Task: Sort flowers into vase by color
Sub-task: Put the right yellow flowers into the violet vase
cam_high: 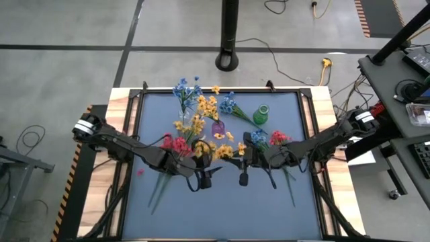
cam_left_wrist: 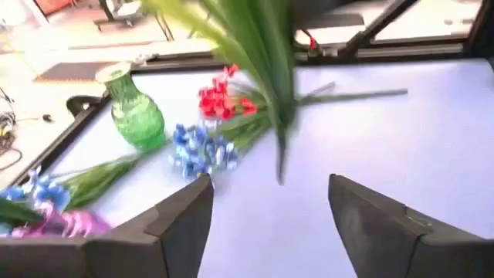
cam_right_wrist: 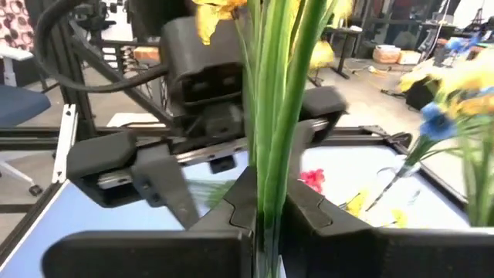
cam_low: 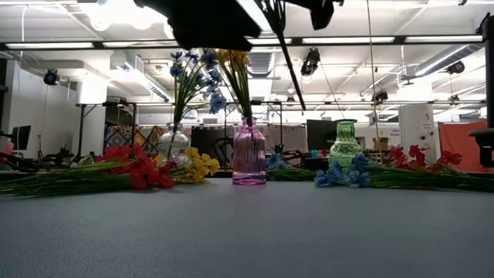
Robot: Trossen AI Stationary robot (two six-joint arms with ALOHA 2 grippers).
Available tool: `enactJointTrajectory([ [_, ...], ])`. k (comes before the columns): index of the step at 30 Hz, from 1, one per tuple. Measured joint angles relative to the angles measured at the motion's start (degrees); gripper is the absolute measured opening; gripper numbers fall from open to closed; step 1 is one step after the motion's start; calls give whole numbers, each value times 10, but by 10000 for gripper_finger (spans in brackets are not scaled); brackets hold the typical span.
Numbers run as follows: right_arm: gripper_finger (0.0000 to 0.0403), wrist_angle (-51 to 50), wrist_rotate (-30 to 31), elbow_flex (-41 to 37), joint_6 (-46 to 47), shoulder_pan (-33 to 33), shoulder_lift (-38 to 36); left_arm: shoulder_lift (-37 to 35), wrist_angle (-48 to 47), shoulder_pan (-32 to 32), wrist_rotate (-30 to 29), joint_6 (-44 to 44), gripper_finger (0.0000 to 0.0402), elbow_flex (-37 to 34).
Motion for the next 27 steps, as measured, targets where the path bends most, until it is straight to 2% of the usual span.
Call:
enactJointTrajectory([
  [4, 23, 4, 1, 0, -32, -18, -24, -27, -76, -1, 0, -25, 249, 0],
  [8, 23, 53, -5, -2, -67, -51, -33, -53, -166, -1, 1, -72, 247, 0],
  [15, 22, 157, -76, -15, -94, -130, -8, -85, -328, -5, -1, -192, 238, 0],
  [21, 22, 268, -121, -36, -91, -184, 3, -90, -374, -15, -23, -219, 233, 0],
  [27, 22, 360, -124, -66, -83, -214, 24, -90, -382, -20, -45, -219, 232, 0],
])
